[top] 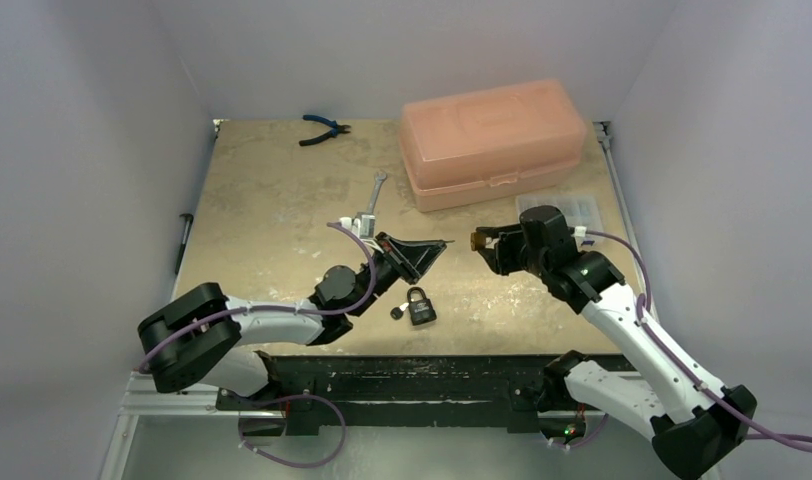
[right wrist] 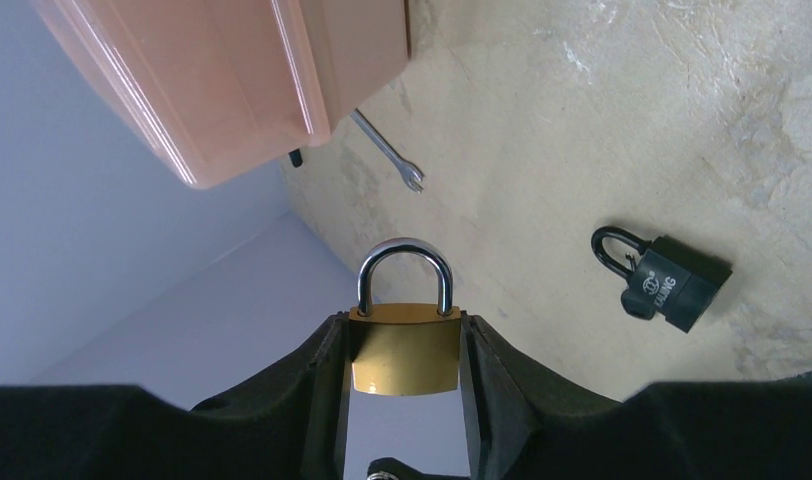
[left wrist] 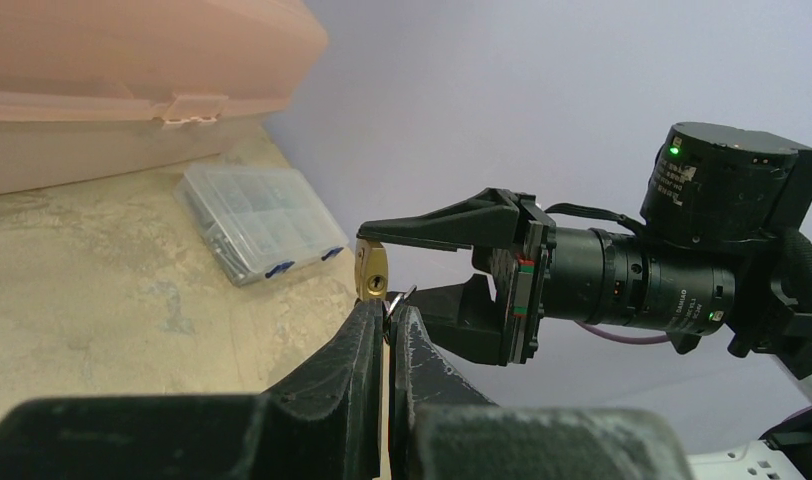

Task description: Unlock with the key

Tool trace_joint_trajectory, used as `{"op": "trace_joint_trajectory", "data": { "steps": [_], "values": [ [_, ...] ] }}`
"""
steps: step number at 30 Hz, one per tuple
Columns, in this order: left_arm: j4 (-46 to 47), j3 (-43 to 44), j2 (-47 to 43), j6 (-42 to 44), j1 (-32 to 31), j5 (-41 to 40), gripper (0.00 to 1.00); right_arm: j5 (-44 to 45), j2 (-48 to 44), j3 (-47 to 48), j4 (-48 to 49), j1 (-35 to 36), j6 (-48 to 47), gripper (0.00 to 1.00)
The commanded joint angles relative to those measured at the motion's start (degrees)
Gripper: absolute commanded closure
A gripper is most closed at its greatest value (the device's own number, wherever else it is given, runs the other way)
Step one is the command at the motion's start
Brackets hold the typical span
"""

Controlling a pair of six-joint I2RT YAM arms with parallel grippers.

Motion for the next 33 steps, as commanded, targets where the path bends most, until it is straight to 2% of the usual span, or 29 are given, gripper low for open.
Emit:
{"op": "trace_joint_trajectory", "data": {
  "steps": [1, 16, 33],
  "values": [
    [5.1, 3.1, 2.0, 1.9, -1.1, -0.5, 1.0, -0.2, 0.2, 3.7, -1.5, -0.1, 1.9, 1.0],
    [6.1, 7.6, 8.9, 3.0, -3.5, -2.7, 1.0, 0.1, 0.1, 5.0, -3.3, -0.1, 2.1, 1.0],
    [3.3, 9.5, 11.2, 3.6, -4.3, -6.3, 1.0, 0.1, 0.5, 5.1, -3.7, -0.1, 2.2, 1.0]
  ]
}}
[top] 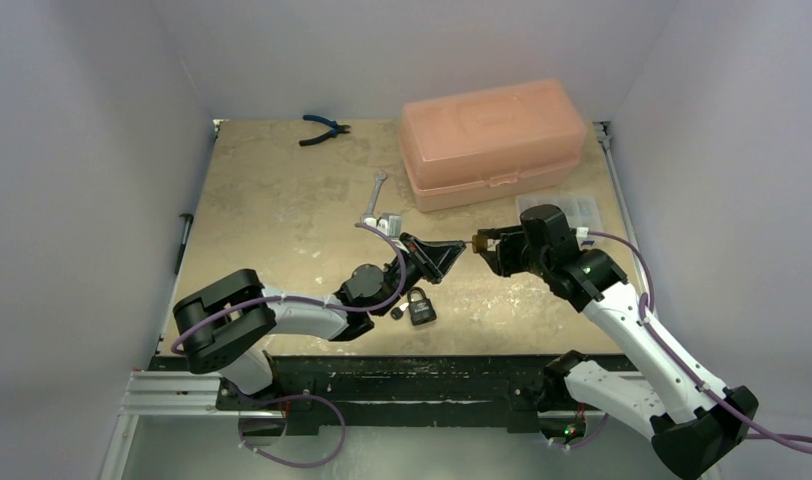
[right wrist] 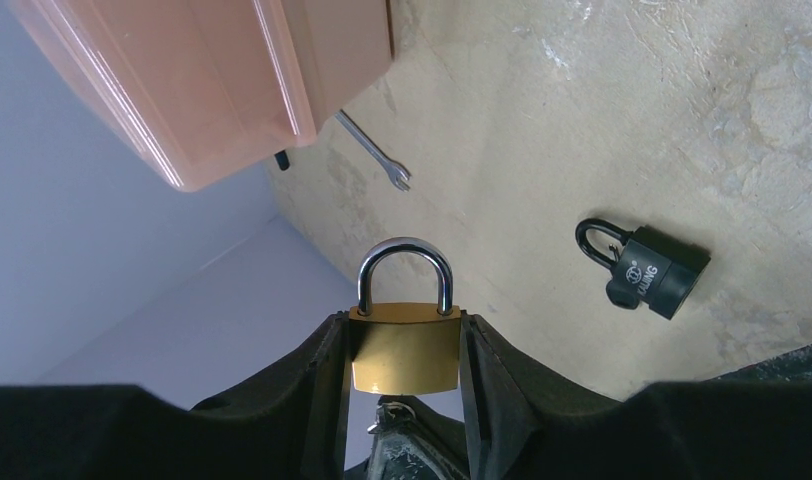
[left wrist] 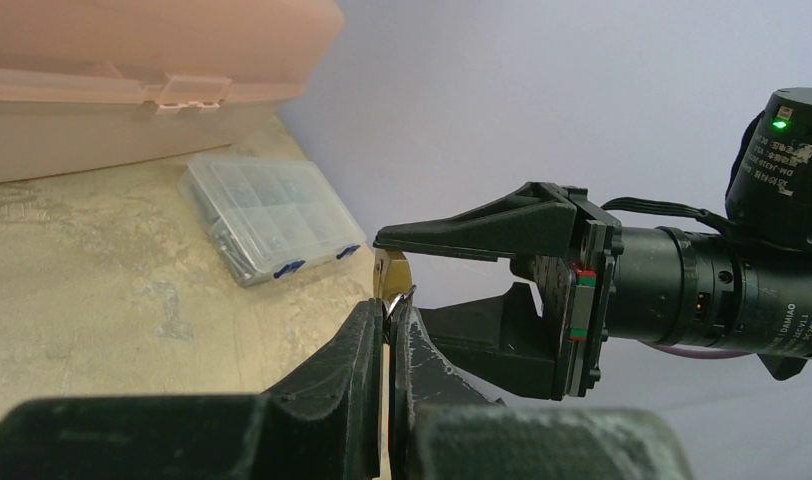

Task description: Unlock with the key

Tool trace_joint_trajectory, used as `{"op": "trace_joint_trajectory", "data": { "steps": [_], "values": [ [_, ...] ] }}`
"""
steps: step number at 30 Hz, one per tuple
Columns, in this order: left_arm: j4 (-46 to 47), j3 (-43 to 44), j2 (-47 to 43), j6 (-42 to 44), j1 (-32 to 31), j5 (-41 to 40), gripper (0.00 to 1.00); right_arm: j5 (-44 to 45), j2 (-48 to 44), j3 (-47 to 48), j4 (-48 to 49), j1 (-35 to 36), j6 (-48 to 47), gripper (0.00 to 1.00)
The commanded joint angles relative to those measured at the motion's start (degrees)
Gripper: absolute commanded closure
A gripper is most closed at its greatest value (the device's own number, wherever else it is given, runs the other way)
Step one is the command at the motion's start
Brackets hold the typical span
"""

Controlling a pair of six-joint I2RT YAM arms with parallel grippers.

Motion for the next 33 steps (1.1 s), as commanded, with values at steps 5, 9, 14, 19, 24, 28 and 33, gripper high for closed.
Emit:
{"op": "trace_joint_trajectory", "data": {
  "steps": [5, 9, 14, 19, 24, 28, 33],
  "values": [
    [1.5, 2.0, 0.9, 0.8, -0.5, -1.5, 1.0, 0.6, 0.0, 2.4, 0.7, -0.1, 1.8, 1.0],
    [1.2, 1.8, 1.1, 0.5, -0.5, -1.8, 1.0, 0.2, 0.2, 2.2, 0.9, -0.1, 1.9, 1.0],
    [1.2, 1.8, 1.3, 0.3, -0.5, -2.0, 1.0, -0.1, 0.4, 2.2, 1.2, -0.1, 1.8, 1.0],
    [1.4, 2.3, 1.8, 0.4, -0.6, -1.6, 1.0, -0.8, 0.8, 2.1, 1.6, -0.1, 1.8, 1.0],
    [1.1, 2.5, 2.1, 0.4, -0.8, -2.0, 1.0, -0.7, 0.7, 2.0, 1.7, -0.1, 1.8, 1.0],
    [1.2, 2.5, 2.4, 0.4, -0.9, -2.1, 1.0, -0.7, 0.8, 2.0, 1.8, -0.1, 1.8, 1.0],
    [1.2, 3.0, 2.7, 0.6, -1.3, -2.1, 1.0, -1.3, 1.0, 1.6, 2.3, -0.1, 2.0, 1.0]
  ]
}}
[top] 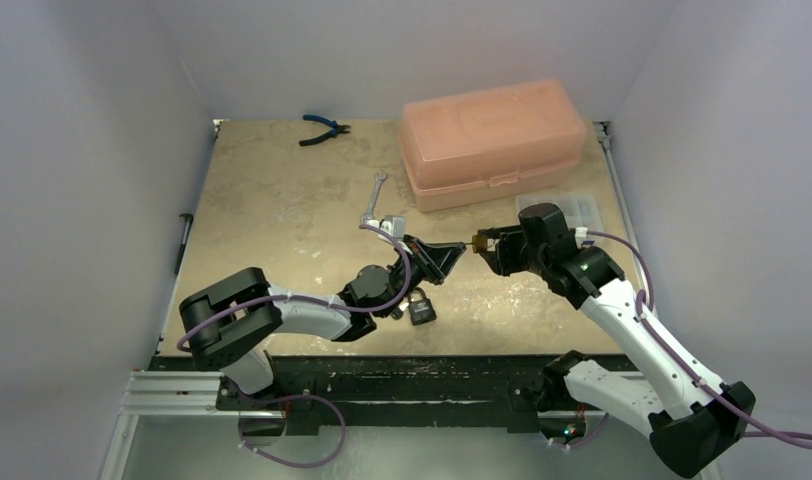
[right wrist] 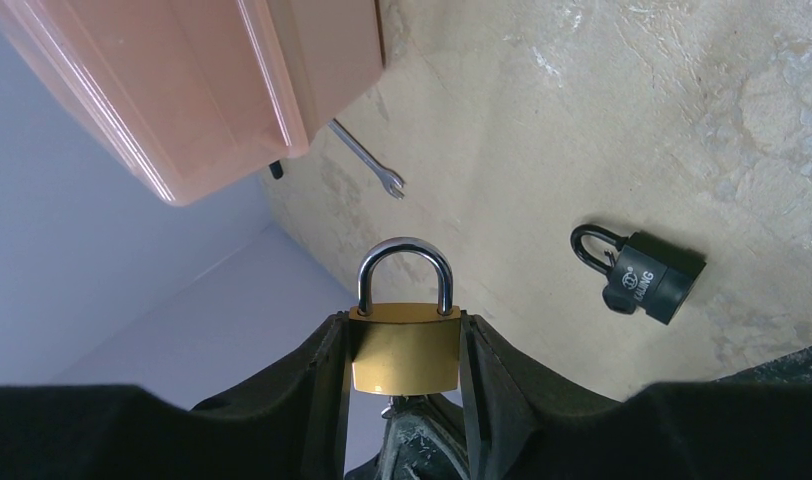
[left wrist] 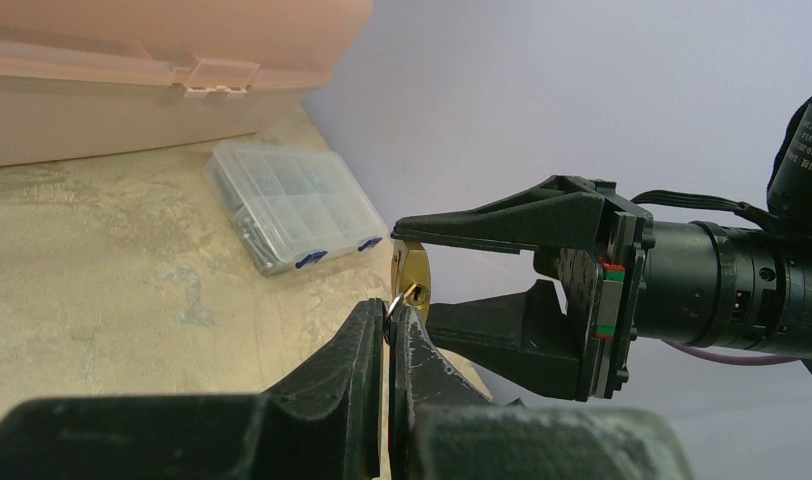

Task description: Unlock with the key

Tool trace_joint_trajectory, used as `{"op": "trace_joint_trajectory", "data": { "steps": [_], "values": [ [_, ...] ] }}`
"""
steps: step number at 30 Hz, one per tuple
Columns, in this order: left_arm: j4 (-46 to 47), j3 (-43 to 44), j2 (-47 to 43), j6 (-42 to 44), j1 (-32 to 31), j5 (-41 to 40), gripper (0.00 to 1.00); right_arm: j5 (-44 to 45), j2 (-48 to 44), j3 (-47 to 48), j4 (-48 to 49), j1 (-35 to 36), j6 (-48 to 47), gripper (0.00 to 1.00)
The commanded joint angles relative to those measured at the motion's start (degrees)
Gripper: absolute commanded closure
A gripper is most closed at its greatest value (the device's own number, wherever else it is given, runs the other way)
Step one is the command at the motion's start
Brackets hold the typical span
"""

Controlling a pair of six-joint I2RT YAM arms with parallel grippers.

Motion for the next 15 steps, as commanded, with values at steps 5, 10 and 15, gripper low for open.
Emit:
{"op": "trace_joint_trajectory", "data": {
  "steps": [5, 10, 15],
  "values": [
    [2.3, 2.5, 1.4, 0.5, -1.3, -0.6, 1.0, -1.0, 0.1, 2.0, 2.6, 0.1, 1.9, 1.0],
    [2.2, 2.9, 1.3, 1.4, -2.1, -1.3, 1.0, -0.8, 0.4, 2.6, 2.3, 0.1, 2.1, 1.0],
    [1.9, 2.4, 0.6, 2.4, -2.8, -3.1, 1.0, -0.6, 0.7, 3.2, 1.3, 0.0, 3.1, 1.0]
  ]
}}
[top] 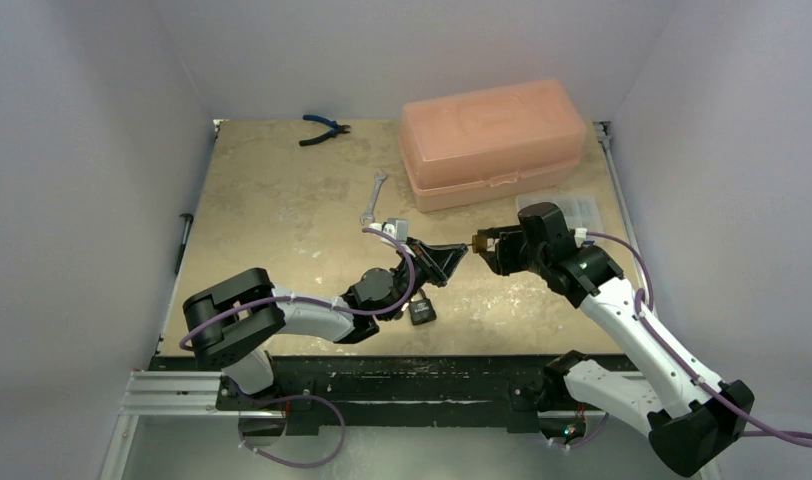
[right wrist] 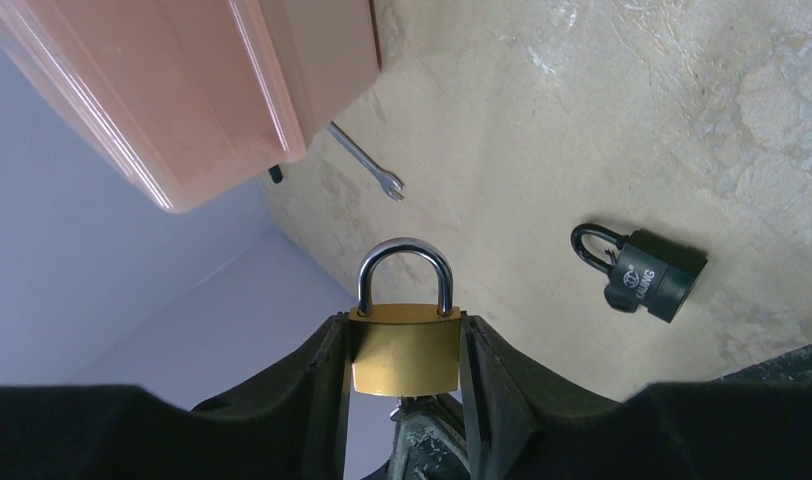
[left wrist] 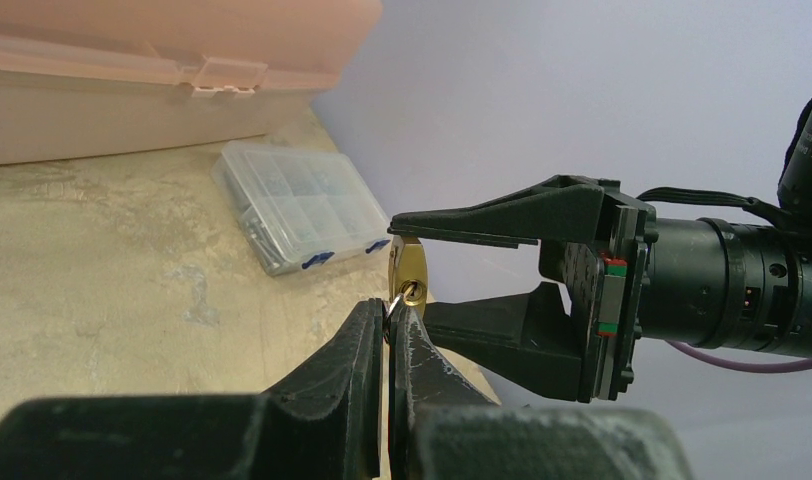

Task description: Unlock with the key

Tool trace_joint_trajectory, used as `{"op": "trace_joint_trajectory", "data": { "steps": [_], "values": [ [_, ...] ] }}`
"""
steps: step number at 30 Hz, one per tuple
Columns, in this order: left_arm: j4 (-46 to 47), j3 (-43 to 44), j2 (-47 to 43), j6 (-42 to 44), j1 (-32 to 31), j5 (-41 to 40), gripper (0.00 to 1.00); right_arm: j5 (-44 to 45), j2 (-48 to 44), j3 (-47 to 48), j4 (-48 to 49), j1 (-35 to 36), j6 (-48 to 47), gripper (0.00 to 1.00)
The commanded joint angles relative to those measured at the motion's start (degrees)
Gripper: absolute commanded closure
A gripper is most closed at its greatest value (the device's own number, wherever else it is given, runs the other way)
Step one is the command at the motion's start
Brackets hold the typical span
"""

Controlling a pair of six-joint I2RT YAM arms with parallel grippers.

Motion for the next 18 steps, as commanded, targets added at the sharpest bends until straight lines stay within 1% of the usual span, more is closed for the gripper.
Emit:
{"op": "trace_joint_trajectory", "data": {
  "steps": [1, 5, 18],
  "values": [
    [1.9, 1.5, -0.4, 1.9, -1.6, -1.1, 1.0, -0.2, 0.3, 3.5, 0.9, 0.4, 2.6, 1.0],
    [1.9, 1.0, -1.1, 2.5, -2.2, -2.9, 1.0, 0.2, 1.2, 4.8, -0.6, 0.4, 2.9, 1.0],
    [1.7, 2.1, 0.1, 2.5, -2.5, -3.2, 1.0, -0.9, 1.7, 4.4, 0.4, 0.3, 1.9, 1.0]
  ]
}}
